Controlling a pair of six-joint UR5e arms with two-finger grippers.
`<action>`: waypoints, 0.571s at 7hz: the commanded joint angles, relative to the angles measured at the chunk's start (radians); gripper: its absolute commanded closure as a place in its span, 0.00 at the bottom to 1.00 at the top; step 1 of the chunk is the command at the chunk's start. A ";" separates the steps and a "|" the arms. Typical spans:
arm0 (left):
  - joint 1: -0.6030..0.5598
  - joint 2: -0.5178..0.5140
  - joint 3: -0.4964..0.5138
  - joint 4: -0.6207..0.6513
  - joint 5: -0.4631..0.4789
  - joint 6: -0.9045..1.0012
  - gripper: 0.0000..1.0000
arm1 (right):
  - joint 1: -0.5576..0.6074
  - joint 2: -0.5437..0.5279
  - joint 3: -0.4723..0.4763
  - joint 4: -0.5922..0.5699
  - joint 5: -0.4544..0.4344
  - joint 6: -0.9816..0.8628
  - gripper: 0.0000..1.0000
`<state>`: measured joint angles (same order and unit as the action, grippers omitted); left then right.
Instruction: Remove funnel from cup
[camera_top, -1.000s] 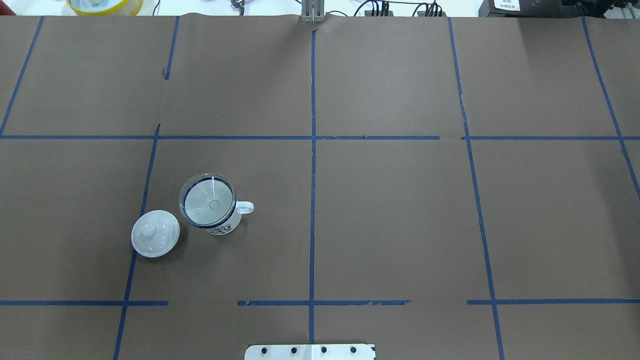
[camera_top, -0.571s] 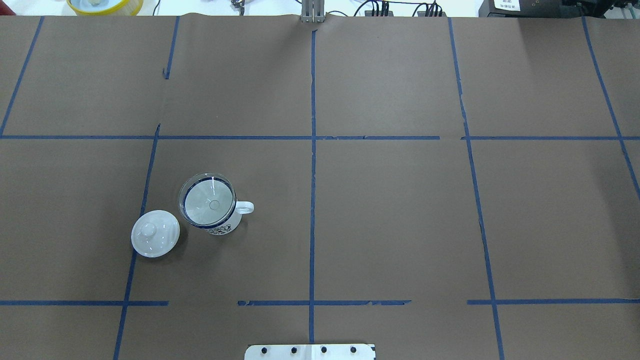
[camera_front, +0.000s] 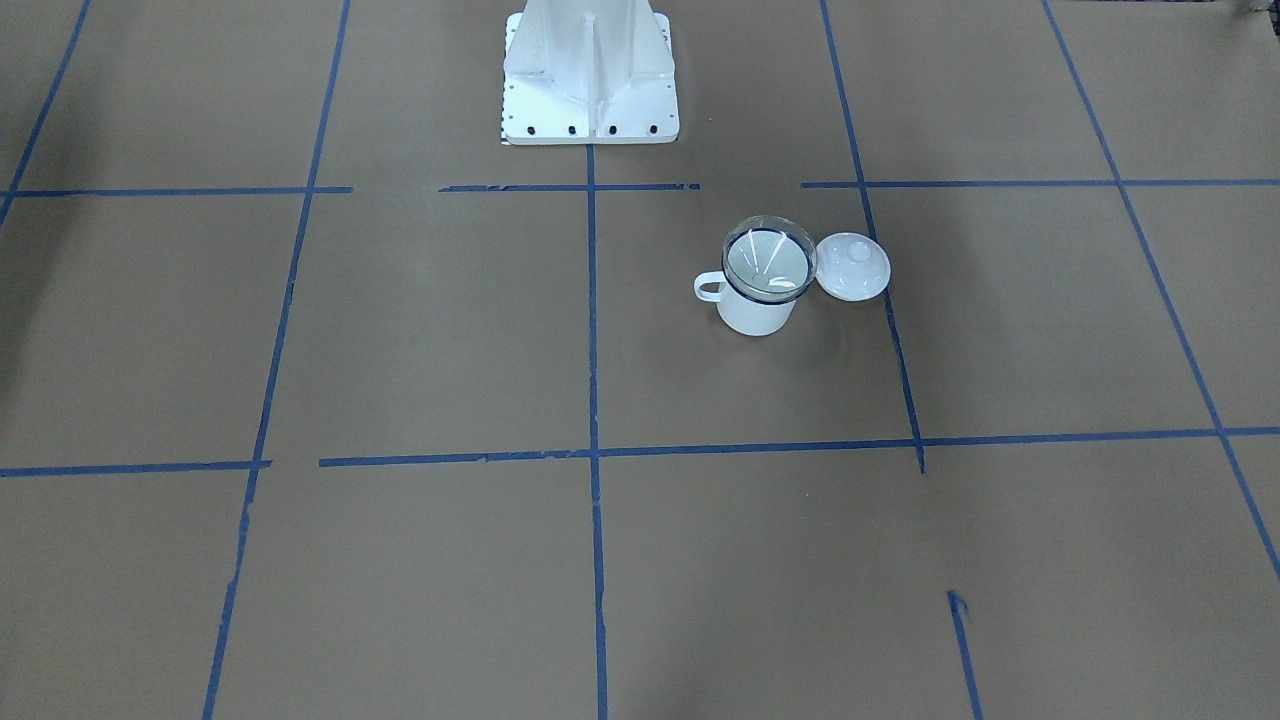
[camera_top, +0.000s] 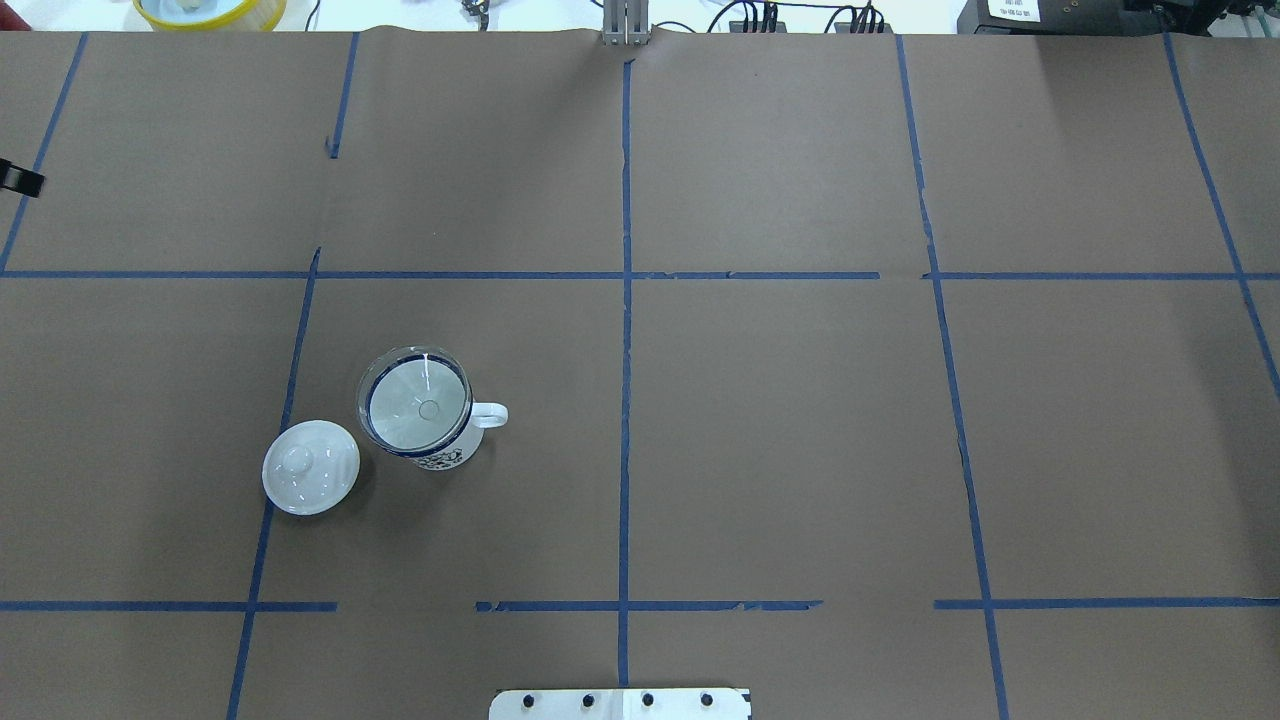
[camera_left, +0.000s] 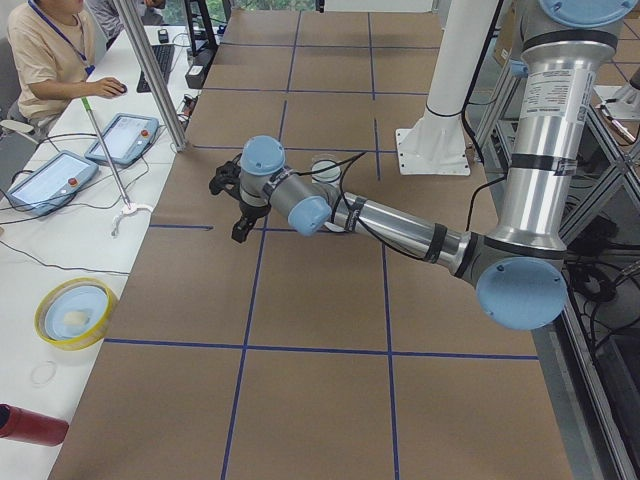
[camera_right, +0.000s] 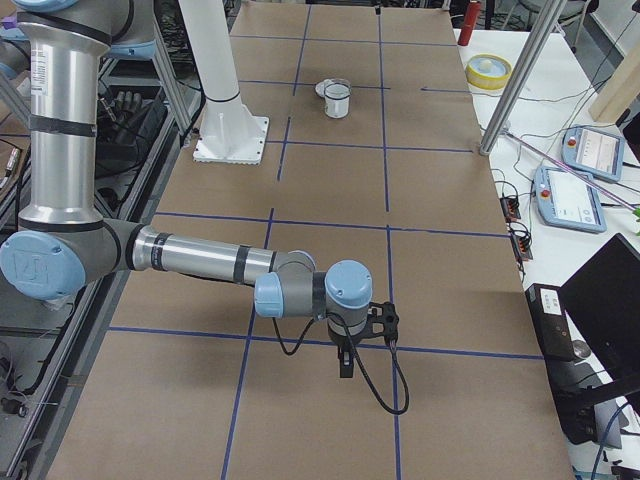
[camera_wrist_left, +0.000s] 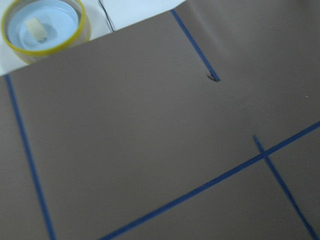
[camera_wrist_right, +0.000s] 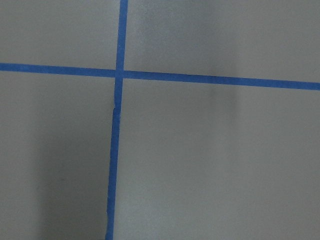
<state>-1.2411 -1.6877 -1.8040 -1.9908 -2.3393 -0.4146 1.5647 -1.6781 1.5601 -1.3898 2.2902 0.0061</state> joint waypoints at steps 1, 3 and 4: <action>0.293 -0.030 -0.133 0.007 0.215 -0.464 0.00 | 0.000 0.000 0.000 0.000 0.000 0.000 0.00; 0.475 -0.186 -0.217 0.272 0.318 -0.686 0.00 | 0.000 0.000 0.000 0.000 0.000 0.000 0.00; 0.561 -0.337 -0.219 0.467 0.366 -0.793 0.00 | 0.000 0.000 0.000 0.000 0.000 0.000 0.00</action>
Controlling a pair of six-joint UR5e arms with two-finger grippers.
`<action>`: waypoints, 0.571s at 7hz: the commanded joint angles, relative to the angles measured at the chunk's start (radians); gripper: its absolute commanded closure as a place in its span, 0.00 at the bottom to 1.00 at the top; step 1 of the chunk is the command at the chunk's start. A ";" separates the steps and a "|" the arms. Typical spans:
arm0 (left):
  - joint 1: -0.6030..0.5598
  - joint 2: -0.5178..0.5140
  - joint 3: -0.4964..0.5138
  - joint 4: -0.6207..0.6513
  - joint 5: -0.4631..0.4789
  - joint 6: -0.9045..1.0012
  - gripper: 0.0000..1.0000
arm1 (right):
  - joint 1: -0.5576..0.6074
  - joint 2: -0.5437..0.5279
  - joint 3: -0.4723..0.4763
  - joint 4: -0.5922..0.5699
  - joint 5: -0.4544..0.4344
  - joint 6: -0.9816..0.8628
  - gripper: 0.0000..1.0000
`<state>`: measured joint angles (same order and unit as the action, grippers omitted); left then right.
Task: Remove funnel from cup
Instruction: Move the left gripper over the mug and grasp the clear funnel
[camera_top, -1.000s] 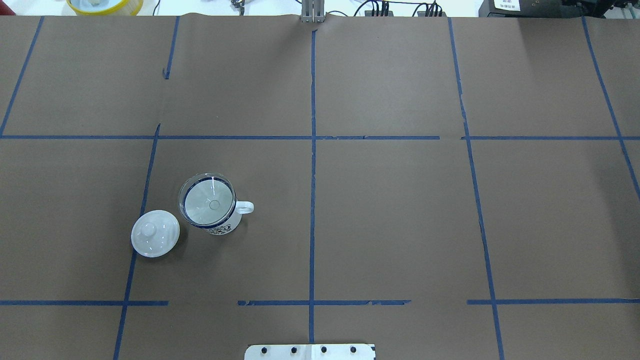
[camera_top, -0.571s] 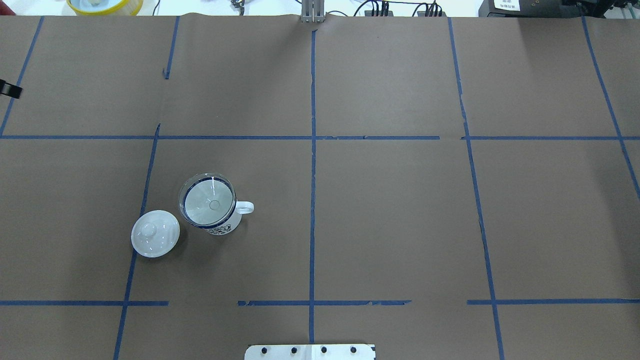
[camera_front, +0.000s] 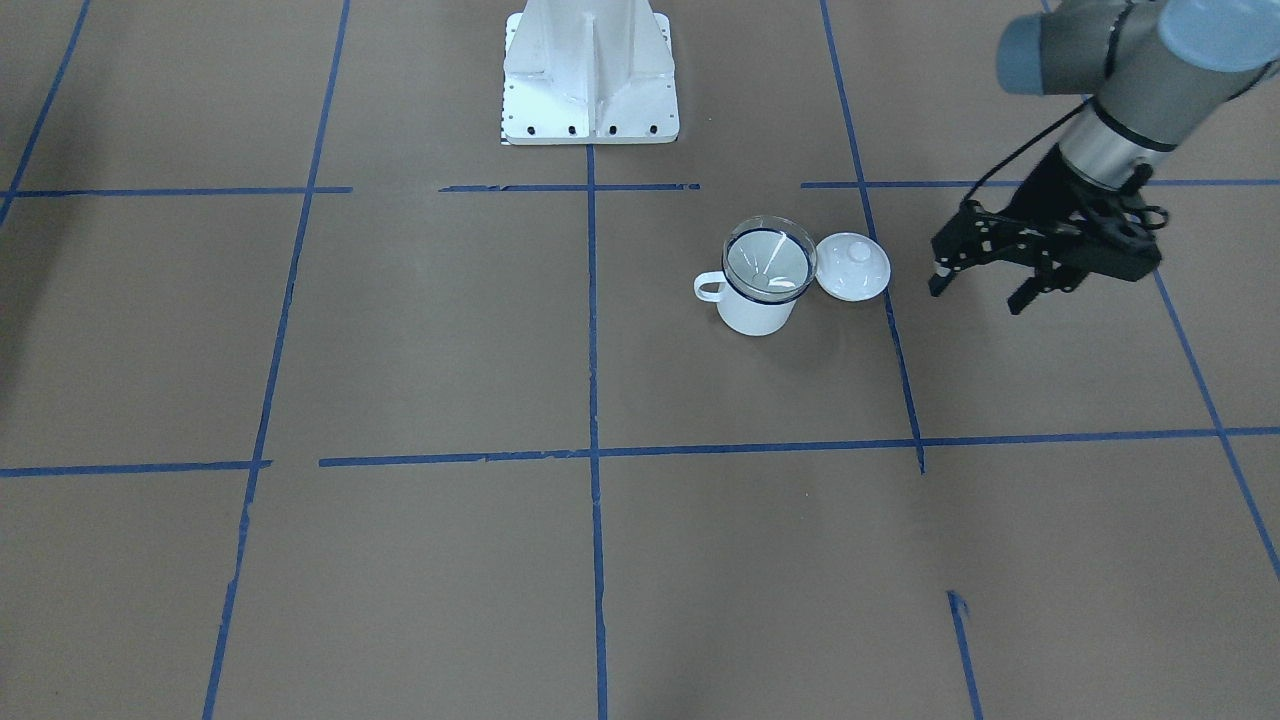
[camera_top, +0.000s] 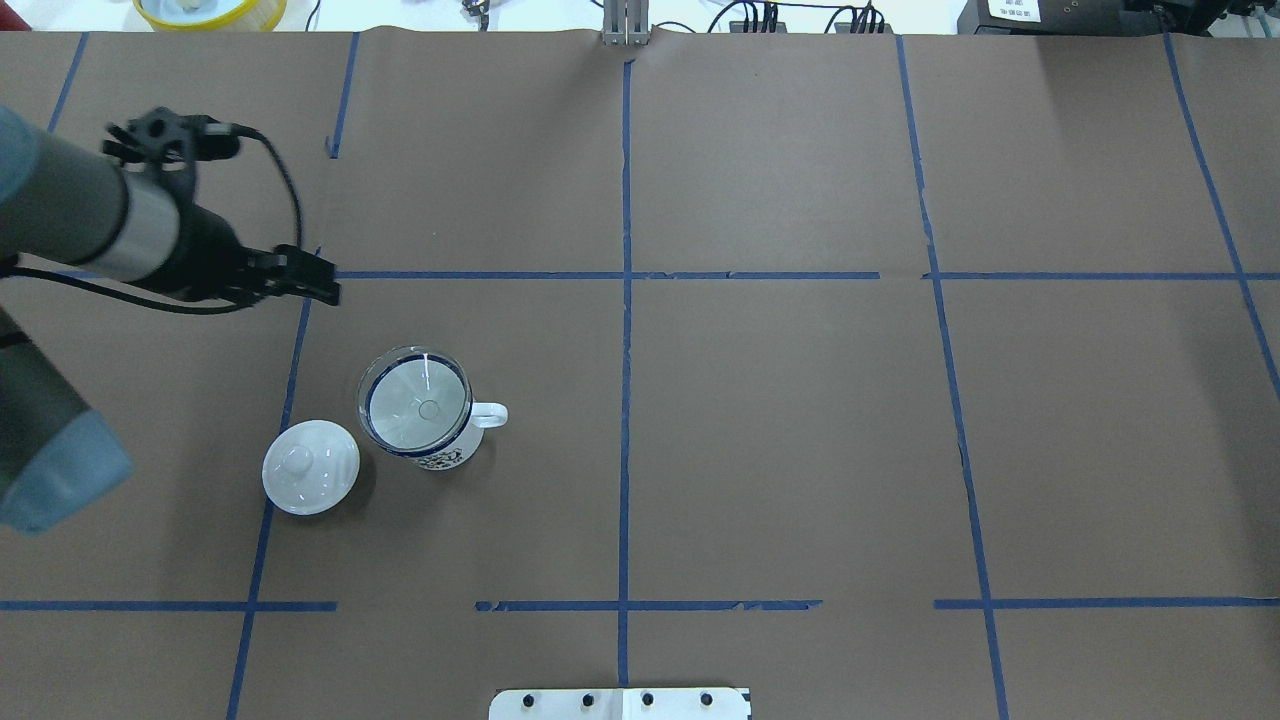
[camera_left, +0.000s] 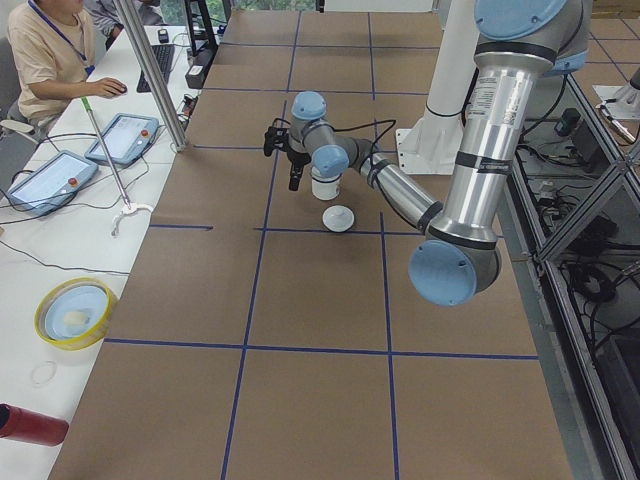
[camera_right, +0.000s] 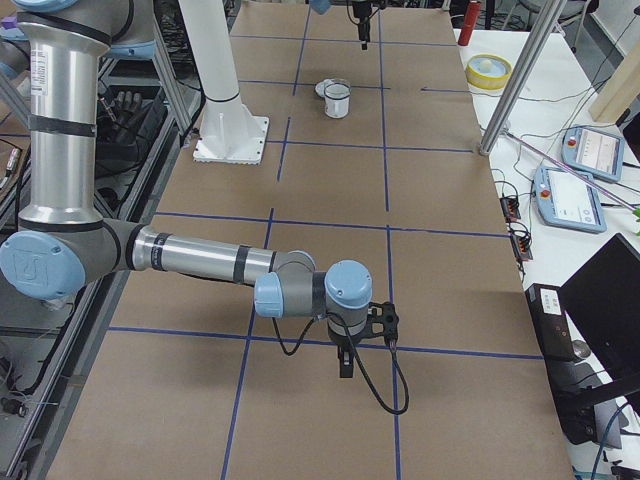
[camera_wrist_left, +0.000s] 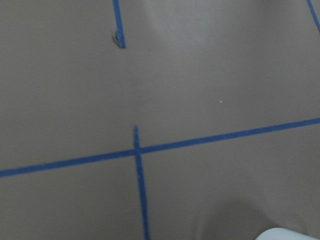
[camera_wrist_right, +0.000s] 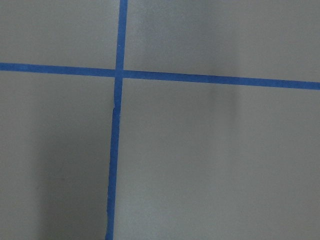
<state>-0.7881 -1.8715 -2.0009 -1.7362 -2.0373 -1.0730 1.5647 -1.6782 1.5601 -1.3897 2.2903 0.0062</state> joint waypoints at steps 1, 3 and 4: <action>0.197 -0.204 -0.019 0.245 0.156 -0.254 0.00 | 0.000 0.000 0.000 0.000 0.000 0.000 0.00; 0.248 -0.230 0.019 0.242 0.207 -0.285 0.00 | 0.000 0.000 0.000 0.000 0.000 0.000 0.00; 0.248 -0.230 0.043 0.239 0.209 -0.283 0.05 | 0.000 0.000 0.000 0.000 0.000 0.000 0.00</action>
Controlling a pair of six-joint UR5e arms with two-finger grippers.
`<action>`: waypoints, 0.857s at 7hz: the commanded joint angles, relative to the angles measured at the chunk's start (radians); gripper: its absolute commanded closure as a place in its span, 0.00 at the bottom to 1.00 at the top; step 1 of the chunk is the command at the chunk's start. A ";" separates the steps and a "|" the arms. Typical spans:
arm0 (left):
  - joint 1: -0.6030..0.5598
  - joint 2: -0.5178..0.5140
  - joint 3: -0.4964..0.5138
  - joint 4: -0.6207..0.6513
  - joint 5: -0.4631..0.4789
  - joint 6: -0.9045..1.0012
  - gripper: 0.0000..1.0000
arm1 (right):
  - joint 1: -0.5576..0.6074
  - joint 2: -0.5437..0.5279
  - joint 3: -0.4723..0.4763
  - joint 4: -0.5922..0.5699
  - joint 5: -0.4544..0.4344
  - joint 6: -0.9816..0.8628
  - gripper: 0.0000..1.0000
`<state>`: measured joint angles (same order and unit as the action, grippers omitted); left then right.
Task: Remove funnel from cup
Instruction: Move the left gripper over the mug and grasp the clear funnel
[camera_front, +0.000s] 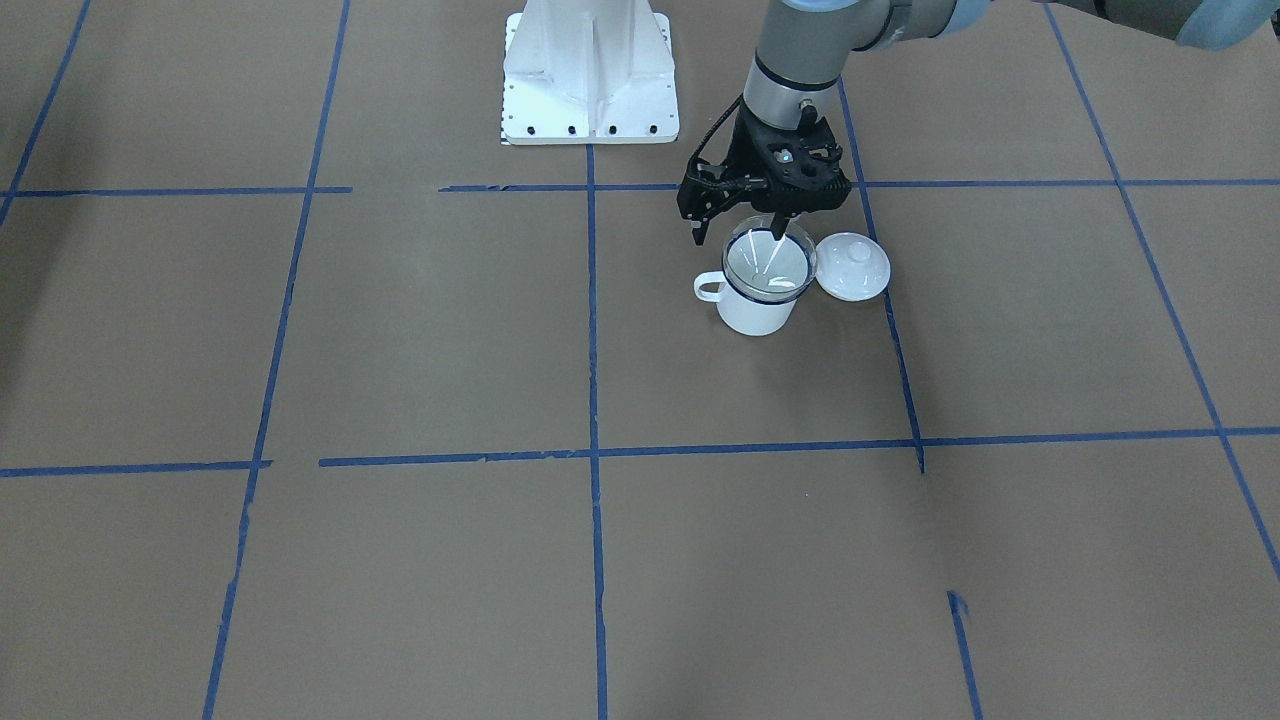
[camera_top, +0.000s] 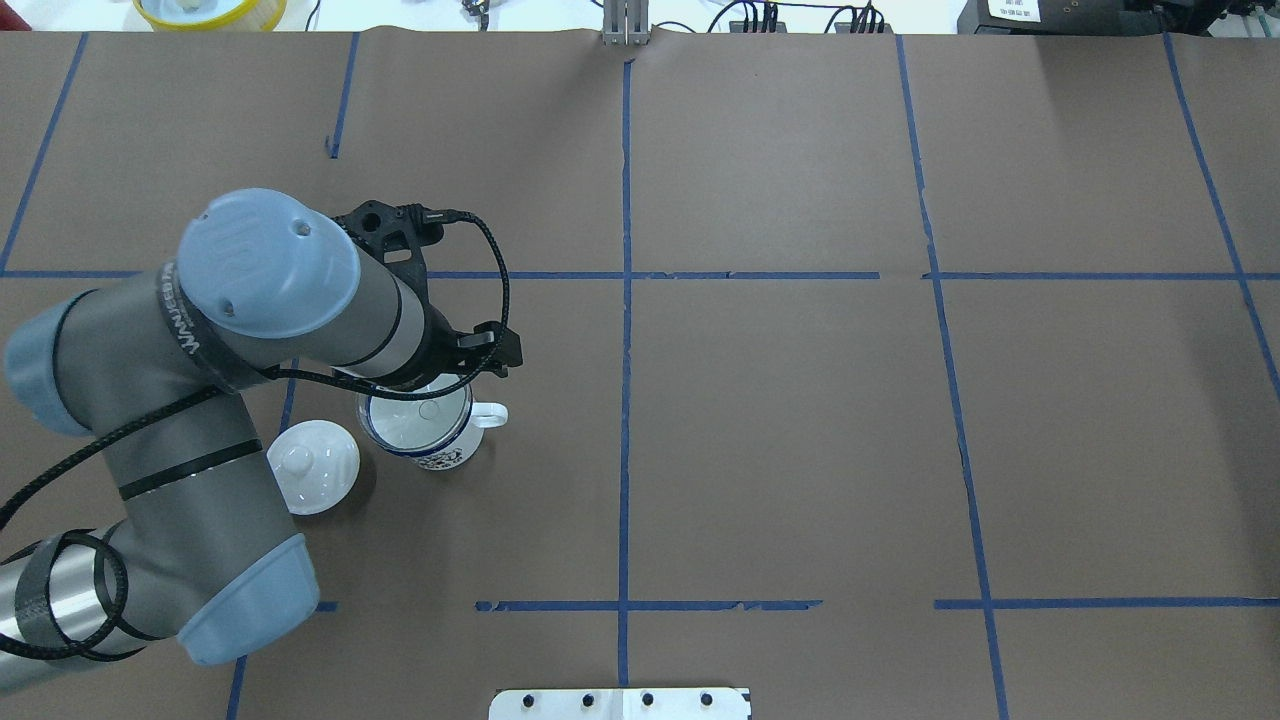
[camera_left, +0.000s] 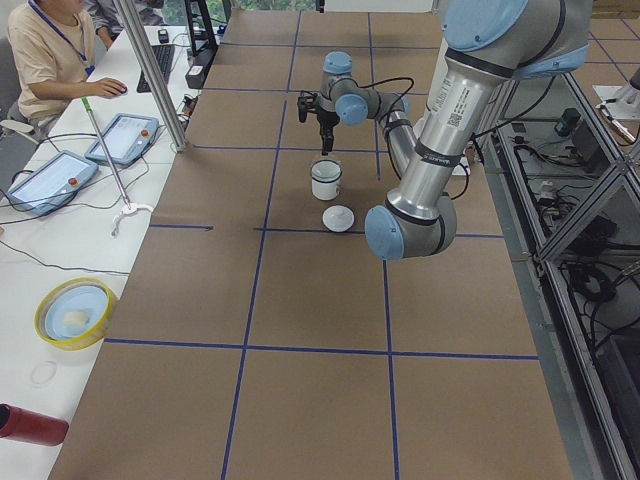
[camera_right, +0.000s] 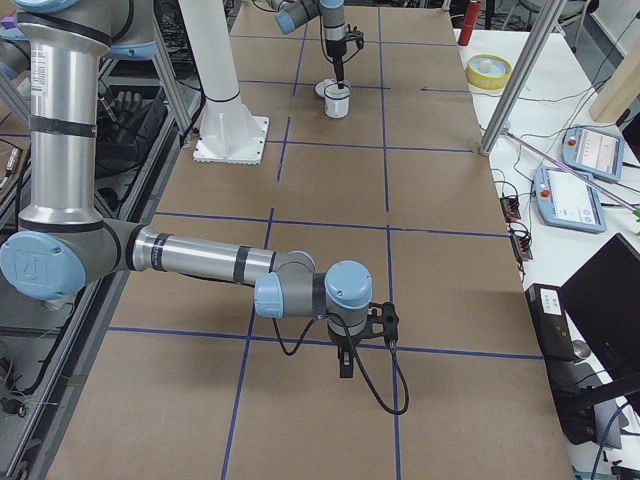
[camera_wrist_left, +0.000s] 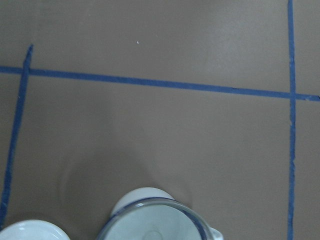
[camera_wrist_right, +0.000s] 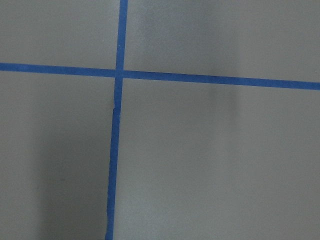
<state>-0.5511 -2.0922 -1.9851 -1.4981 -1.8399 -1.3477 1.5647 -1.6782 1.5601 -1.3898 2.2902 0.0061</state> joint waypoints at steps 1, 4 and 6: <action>0.016 -0.009 0.049 -0.019 0.014 -0.007 0.06 | 0.000 0.000 0.000 0.000 0.000 0.000 0.00; 0.031 -0.009 0.104 -0.074 0.041 -0.002 0.64 | 0.000 0.000 0.000 0.000 0.000 0.000 0.00; 0.030 -0.006 0.089 -0.070 0.041 0.002 1.00 | 0.000 0.000 0.000 0.000 0.000 0.000 0.00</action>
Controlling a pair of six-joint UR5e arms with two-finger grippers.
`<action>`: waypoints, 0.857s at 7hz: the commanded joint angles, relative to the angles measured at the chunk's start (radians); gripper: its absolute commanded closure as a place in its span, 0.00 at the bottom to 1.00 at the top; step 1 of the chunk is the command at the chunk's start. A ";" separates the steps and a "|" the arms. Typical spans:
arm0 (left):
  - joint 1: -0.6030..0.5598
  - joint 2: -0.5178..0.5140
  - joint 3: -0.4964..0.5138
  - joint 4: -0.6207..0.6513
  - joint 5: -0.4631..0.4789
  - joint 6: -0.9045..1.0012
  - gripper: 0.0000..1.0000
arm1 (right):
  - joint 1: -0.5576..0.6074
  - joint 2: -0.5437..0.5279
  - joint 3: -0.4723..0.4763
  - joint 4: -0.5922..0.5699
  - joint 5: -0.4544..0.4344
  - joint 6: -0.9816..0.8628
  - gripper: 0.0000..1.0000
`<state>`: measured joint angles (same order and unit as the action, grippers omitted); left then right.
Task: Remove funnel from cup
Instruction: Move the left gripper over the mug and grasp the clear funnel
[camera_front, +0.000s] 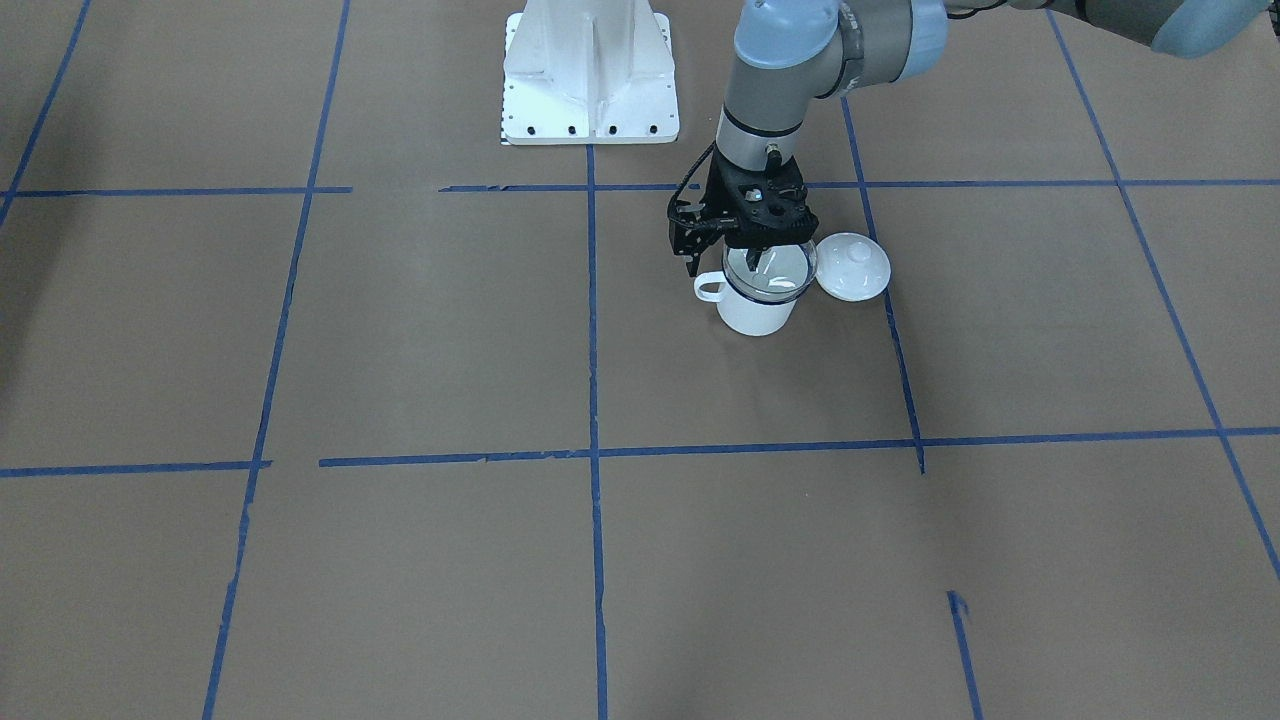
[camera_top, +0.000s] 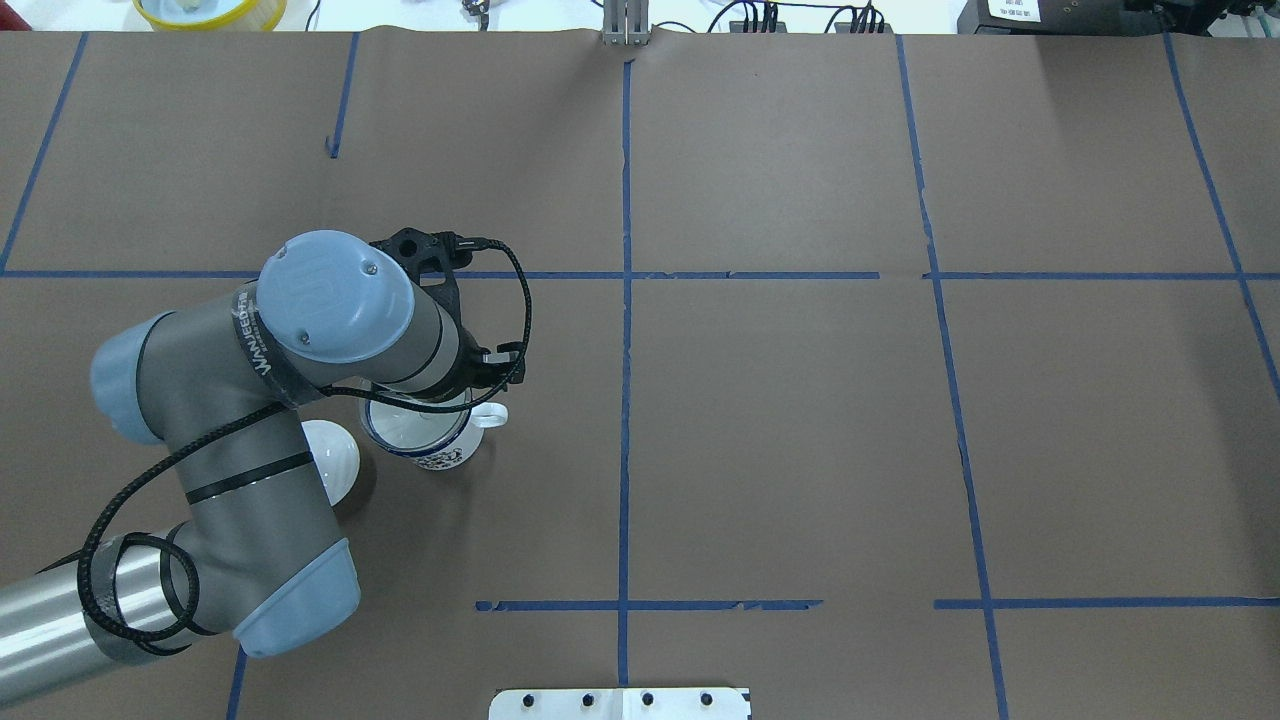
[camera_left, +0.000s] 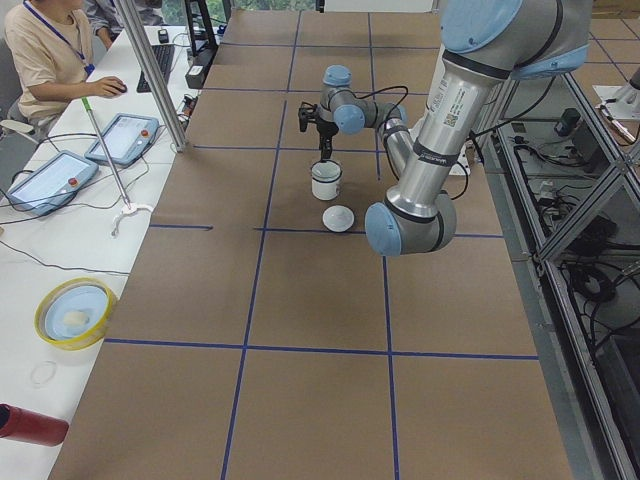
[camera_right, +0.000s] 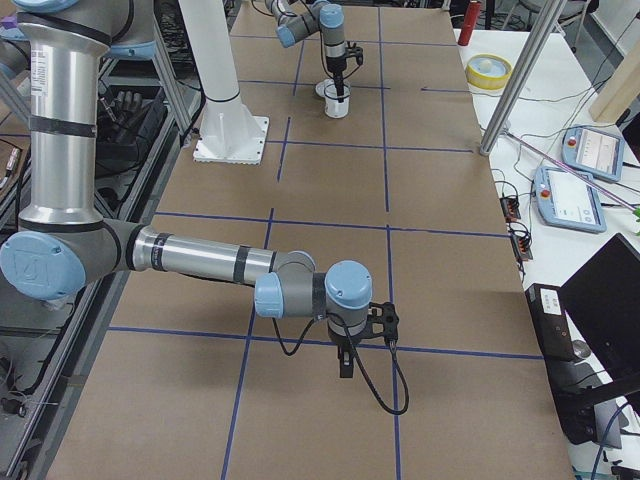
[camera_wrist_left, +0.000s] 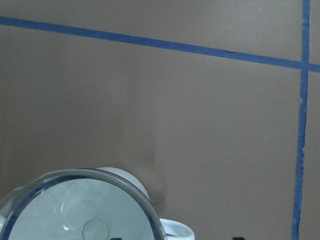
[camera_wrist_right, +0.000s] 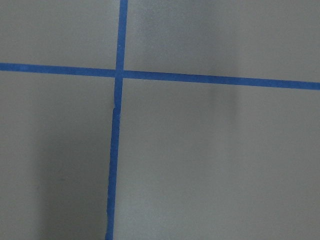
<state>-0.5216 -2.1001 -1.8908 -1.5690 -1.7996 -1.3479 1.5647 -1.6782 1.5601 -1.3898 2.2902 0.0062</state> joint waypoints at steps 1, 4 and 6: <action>-0.001 0.005 -0.014 0.003 0.000 0.003 1.00 | 0.000 0.000 0.000 0.000 0.000 0.000 0.00; -0.014 0.006 -0.147 0.142 0.000 0.006 1.00 | 0.000 0.000 0.000 0.000 0.000 0.000 0.00; -0.061 -0.021 -0.243 0.207 0.000 -0.020 1.00 | 0.000 0.000 0.000 0.000 0.000 0.000 0.00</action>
<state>-0.5549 -2.1052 -2.0745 -1.3975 -1.8000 -1.3489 1.5647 -1.6782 1.5601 -1.3898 2.2902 0.0061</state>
